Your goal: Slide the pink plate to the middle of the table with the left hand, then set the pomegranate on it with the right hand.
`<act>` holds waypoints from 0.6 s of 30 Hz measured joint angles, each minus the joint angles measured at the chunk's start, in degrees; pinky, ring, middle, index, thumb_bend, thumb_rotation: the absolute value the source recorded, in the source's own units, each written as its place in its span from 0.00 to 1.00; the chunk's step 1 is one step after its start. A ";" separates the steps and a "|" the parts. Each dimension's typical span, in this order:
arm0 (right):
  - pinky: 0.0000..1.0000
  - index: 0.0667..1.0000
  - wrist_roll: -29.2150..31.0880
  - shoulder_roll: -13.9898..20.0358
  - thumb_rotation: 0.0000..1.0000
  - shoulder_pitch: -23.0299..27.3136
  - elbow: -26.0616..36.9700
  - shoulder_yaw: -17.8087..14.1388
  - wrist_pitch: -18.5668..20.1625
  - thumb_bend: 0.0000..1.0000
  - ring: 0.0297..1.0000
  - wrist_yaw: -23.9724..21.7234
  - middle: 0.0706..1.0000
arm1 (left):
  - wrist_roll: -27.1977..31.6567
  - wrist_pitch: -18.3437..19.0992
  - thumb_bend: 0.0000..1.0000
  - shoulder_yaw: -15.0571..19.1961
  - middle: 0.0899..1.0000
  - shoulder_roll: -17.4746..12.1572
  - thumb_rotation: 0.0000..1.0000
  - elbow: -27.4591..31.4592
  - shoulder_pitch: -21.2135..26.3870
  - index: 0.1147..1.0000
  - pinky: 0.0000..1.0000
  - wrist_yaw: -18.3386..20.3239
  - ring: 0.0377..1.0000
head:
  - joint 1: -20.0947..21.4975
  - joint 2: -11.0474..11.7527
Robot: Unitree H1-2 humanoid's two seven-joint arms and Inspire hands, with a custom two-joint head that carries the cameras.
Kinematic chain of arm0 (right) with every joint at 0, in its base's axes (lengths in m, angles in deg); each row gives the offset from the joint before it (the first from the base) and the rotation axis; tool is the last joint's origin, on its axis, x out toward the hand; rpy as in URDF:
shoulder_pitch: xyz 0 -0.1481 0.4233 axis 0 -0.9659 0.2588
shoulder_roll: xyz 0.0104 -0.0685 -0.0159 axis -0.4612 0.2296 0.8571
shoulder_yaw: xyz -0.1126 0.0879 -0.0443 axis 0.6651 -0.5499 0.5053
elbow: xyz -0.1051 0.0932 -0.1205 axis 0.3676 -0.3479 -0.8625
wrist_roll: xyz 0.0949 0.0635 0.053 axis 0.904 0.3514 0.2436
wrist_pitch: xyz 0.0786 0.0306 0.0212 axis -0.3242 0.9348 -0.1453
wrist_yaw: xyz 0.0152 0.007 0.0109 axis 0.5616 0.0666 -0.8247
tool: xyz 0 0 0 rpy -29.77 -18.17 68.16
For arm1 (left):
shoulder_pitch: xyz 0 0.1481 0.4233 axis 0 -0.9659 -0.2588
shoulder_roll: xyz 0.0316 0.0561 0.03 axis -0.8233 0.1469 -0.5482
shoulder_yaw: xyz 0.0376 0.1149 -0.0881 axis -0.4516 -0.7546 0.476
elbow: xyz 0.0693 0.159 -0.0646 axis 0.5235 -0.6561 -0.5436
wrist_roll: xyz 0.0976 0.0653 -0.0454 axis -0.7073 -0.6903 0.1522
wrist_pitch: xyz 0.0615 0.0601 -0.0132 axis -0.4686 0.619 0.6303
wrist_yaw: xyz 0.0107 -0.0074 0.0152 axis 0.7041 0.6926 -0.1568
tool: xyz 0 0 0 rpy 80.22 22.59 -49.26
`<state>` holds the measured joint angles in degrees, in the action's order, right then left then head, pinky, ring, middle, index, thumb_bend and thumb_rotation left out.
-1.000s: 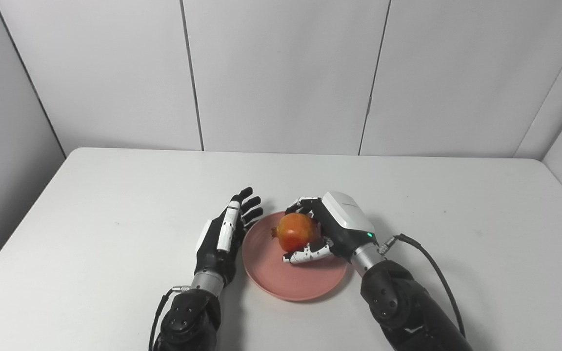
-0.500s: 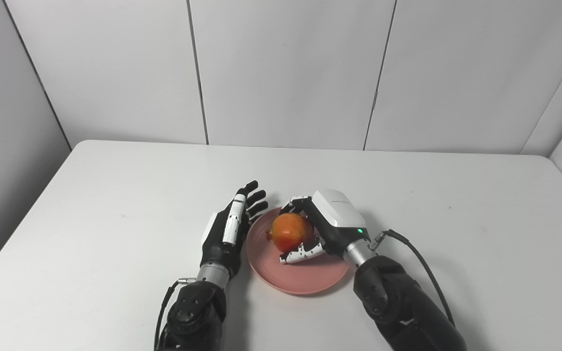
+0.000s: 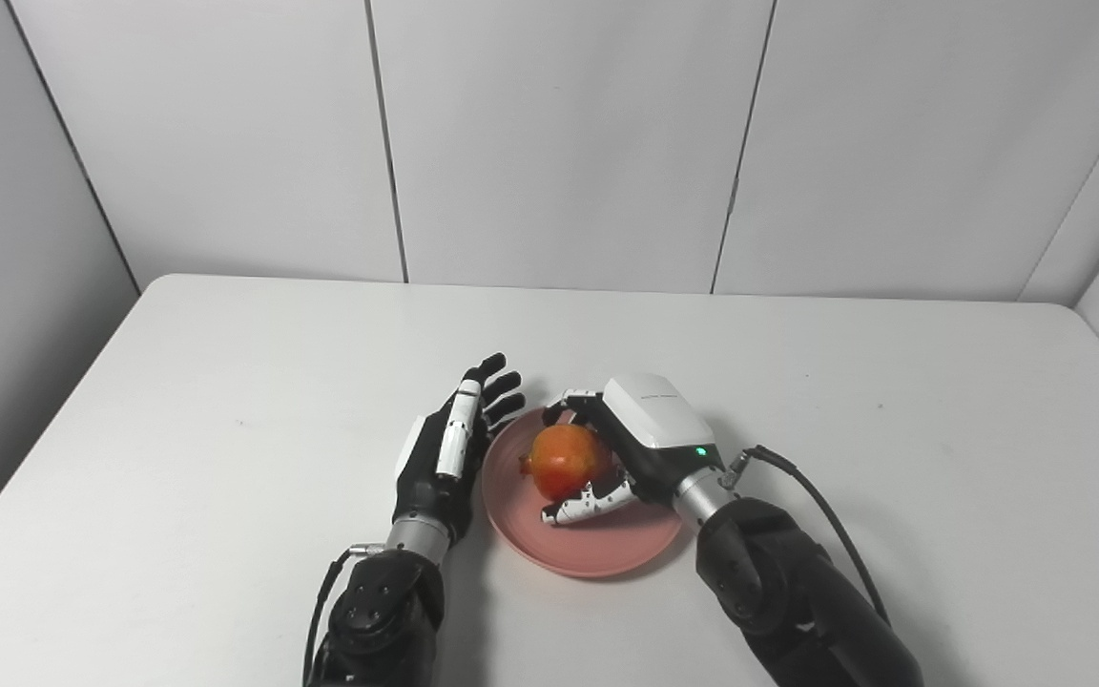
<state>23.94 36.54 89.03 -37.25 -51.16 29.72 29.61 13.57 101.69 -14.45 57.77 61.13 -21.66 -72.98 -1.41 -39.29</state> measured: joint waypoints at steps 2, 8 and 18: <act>0.45 0.72 -0.92 0.38 0.39 0.00 0.56 0.31 0.17 0.81 0.57 -2.31 0.65 | 0.00 0.00 0.41 0.00 0.85 0.00 1.00 -0.01 0.01 0.84 0.83 0.00 0.85 | 0.17 0.09; 0.62 0.80 -2.73 0.78 0.47 -0.09 4.63 -0.25 2.89 0.86 0.74 -8.83 0.81 | 0.04 -0.01 0.42 0.01 0.86 -0.03 1.00 -0.12 0.10 0.85 0.84 0.19 0.85 | 0.26 0.18; 0.63 0.83 -0.64 1.44 0.55 -0.96 11.98 -5.75 2.94 0.90 0.72 -8.27 0.79 | 0.02 0.04 0.41 0.07 0.87 -0.05 1.00 -0.07 0.11 0.85 0.85 0.05 0.86 | 0.88 0.44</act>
<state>23.31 37.98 88.07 -25.27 -56.92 32.65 21.34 13.59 101.74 -14.38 57.72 61.06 -21.55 -72.93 -0.53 -38.85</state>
